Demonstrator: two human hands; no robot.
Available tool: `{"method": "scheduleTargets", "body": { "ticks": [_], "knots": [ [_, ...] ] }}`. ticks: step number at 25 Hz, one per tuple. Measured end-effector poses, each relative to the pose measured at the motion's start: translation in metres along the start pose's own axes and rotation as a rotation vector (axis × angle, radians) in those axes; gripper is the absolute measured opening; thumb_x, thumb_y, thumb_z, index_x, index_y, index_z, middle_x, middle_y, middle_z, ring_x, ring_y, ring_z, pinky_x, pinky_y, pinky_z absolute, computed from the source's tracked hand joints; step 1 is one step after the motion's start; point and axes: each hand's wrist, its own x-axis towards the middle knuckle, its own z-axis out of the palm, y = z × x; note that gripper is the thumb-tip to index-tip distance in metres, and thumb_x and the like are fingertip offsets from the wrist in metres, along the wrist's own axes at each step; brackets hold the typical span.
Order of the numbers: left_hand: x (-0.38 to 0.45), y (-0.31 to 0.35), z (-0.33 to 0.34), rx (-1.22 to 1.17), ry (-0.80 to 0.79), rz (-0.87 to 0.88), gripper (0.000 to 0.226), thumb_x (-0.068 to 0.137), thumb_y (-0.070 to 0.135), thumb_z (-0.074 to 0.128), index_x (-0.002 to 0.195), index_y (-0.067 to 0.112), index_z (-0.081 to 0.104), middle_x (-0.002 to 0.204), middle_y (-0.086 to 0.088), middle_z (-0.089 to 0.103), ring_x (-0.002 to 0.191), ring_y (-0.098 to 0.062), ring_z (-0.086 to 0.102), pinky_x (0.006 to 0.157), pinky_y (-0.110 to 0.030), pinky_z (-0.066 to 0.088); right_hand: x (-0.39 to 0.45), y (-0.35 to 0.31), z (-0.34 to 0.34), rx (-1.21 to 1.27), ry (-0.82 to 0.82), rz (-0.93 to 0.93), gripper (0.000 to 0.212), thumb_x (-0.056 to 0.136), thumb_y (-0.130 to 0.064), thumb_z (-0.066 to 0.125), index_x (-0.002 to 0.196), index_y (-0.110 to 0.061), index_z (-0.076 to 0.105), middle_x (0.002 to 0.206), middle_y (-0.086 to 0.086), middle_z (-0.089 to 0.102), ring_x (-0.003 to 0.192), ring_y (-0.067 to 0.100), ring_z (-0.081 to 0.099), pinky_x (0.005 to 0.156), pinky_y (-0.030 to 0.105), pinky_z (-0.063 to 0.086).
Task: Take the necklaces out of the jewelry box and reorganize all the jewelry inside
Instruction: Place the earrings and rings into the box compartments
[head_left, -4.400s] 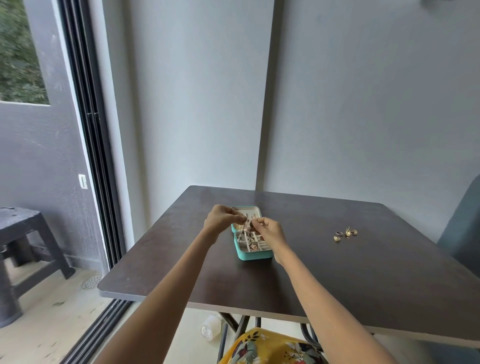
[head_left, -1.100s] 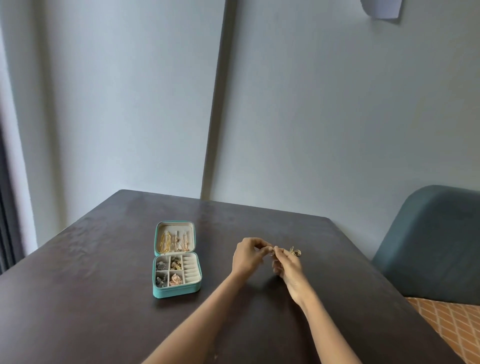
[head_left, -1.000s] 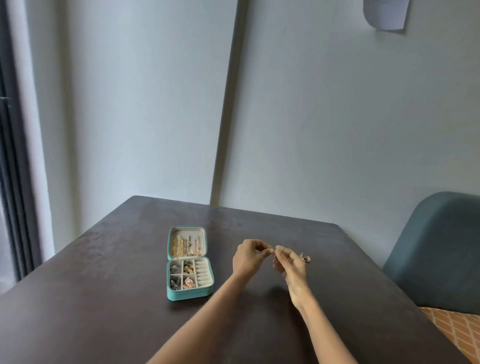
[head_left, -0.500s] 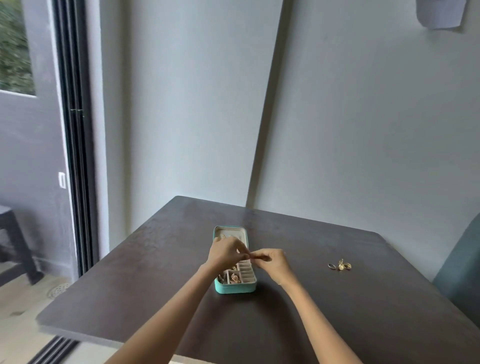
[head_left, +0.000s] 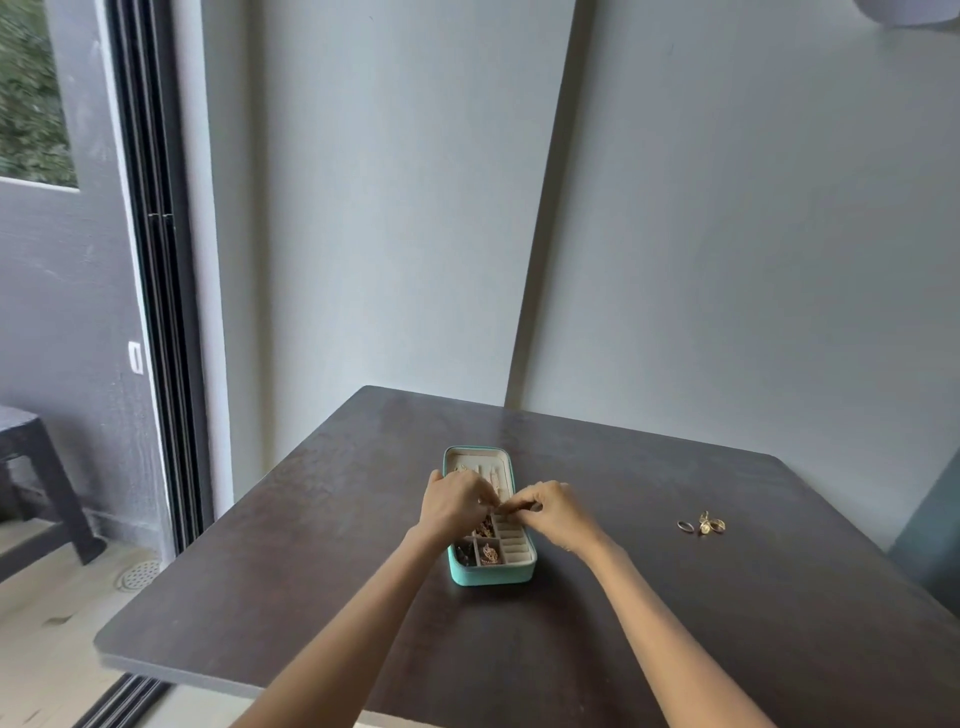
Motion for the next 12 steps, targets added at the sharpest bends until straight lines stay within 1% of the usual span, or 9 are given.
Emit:
{"method": "scheduleTargets", "body": {
  "ticks": [3,6,8,10,12],
  "knots": [
    [0.0,0.001,-0.003,0.015,0.002,0.017,0.024,0.088,0.026,0.054,0.101,0.03,0.073,0.11,0.006,0.07,0.107,-0.015,0.06,0.085,-0.029,0.028,0.001,-0.001,0.0,-0.091,-0.041,-0.024,0.026,0.082,-0.007,0.063,0.099,-0.022,0.075,0.098,-0.004,0.073,0.073,-0.009,0.055,0.067,-0.004,0.034],
    [-0.001,0.004,-0.005,0.025,0.001,0.032,0.022,0.087,0.027,0.056,0.101,0.03,0.073,0.11,0.006,0.07,0.107,-0.015,0.06,0.085,-0.029,0.03,-0.001,-0.003,-0.001,-0.106,-0.066,-0.035,0.027,0.083,-0.006,0.061,0.102,-0.02,0.074,0.102,-0.005,0.072,0.077,-0.007,0.056,0.067,-0.004,0.035],
    [-0.003,0.005,-0.007,0.016,0.005,0.034,0.02,0.087,0.03,0.058,0.101,0.03,0.073,0.111,0.006,0.069,0.108,-0.015,0.059,0.087,-0.03,0.031,-0.005,-0.002,-0.001,-0.041,-0.014,-0.01,0.028,0.083,-0.003,0.06,0.102,-0.017,0.073,0.102,-0.005,0.071,0.08,-0.006,0.058,0.068,-0.004,0.037],
    [-0.005,0.005,-0.007,0.012,0.01,0.036,0.019,0.087,0.031,0.059,0.101,0.031,0.072,0.112,0.006,0.067,0.11,-0.015,0.056,0.087,-0.031,0.032,-0.009,0.003,-0.001,0.017,0.055,0.01,0.032,0.081,0.005,0.054,0.099,-0.014,0.073,0.097,-0.005,0.07,0.081,-0.005,0.059,0.071,-0.002,0.039],
    [-0.007,0.007,-0.008,0.026,0.002,0.043,0.021,0.088,0.03,0.056,0.101,0.032,0.072,0.112,0.004,0.062,0.112,-0.017,0.052,0.089,-0.031,0.032,-0.014,0.006,0.001,-0.004,0.079,-0.008,0.039,0.078,0.011,0.046,0.094,-0.011,0.074,0.09,-0.008,0.065,0.078,-0.004,0.058,0.072,0.003,0.041]
  ]
}}
